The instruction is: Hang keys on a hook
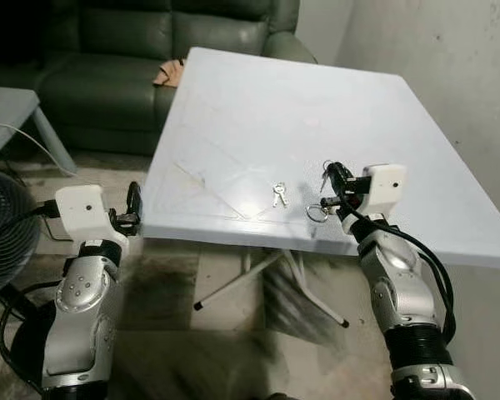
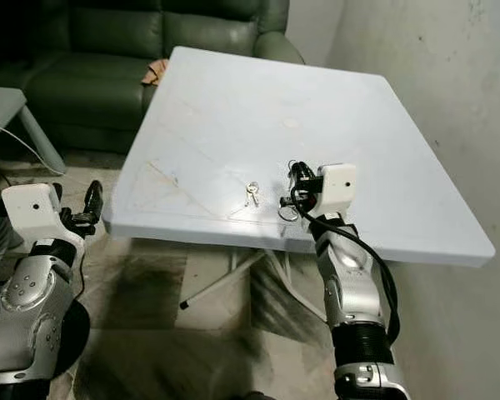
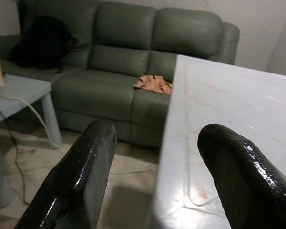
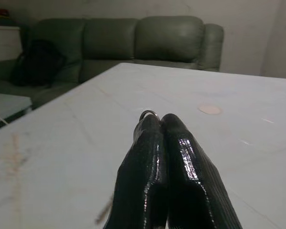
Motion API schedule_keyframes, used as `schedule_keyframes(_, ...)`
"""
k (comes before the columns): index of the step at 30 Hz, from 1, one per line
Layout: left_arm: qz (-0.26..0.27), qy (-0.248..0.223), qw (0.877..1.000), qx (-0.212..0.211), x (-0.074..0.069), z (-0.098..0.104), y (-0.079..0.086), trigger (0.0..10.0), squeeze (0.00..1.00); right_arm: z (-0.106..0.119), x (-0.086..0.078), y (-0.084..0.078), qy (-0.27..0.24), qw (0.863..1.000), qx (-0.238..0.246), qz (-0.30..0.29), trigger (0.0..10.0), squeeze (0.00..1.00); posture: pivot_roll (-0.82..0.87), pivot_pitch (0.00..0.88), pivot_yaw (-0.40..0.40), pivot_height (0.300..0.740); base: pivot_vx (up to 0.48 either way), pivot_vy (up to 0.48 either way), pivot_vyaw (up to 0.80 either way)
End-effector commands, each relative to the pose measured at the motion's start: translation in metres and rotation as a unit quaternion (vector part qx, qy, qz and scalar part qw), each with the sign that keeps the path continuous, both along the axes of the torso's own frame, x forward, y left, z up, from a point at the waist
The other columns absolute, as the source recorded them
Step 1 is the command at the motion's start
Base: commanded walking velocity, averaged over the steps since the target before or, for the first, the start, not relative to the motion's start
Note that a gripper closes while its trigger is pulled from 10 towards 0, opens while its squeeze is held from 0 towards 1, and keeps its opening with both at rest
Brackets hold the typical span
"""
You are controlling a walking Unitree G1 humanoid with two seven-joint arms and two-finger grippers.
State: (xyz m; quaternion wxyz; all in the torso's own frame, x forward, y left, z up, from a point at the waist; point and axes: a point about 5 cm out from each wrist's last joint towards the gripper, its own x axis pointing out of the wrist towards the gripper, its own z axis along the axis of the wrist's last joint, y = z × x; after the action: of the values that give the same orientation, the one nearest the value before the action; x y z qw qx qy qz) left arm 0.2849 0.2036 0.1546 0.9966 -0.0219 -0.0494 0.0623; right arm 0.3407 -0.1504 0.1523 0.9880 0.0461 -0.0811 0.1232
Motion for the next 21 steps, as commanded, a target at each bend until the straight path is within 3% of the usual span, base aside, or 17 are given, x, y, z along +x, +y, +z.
schedule_keyframes(1,0.002,0.003,1.000,-0.001,0.004,0.000,0.002,10.0,0.00,0.002,0.000,-0.001,-0.001,1.000,-0.006,-0.009,10.0,0.00,-0.07,0.000,-0.072,0.724,0.000,0.000,0.00)
schedule_keyframes(5,-0.004,-0.001,1.000,-0.011,0.005,0.001,0.004,10.0,0.00,0.002,0.000,0.001,0.001,1.000,-0.011,-0.011,10.0,0.00,-0.07,0.000,-0.070,0.724,0.000,0.000,0.00)
schedule_keyframes(9,0.003,0.003,1.000,-0.007,0.007,0.001,0.006,10.0,0.00,0.003,0.002,0.002,0.003,1.000,-0.008,-0.014,10.0,0.00,-0.07,0.000,-0.068,0.724,0.000,0.000,-0.77)
schedule_keyframes(17,0.007,-0.012,0.999,0.043,0.016,0.009,0.011,10.0,0.00,0.002,0.004,0.015,0.000,1.000,-0.026,0.002,10.0,0.00,-0.08,0.000,-0.049,0.724,0.000,0.000,-0.78)
schedule_keyframes(21,-0.004,-0.011,0.999,0.035,0.020,0.009,0.008,10.0,0.00,0.001,0.004,0.018,-0.001,1.000,-0.026,0.002,10.0,0.00,-0.08,0.000,-0.047,0.724,0.000,0.000,-0.78)
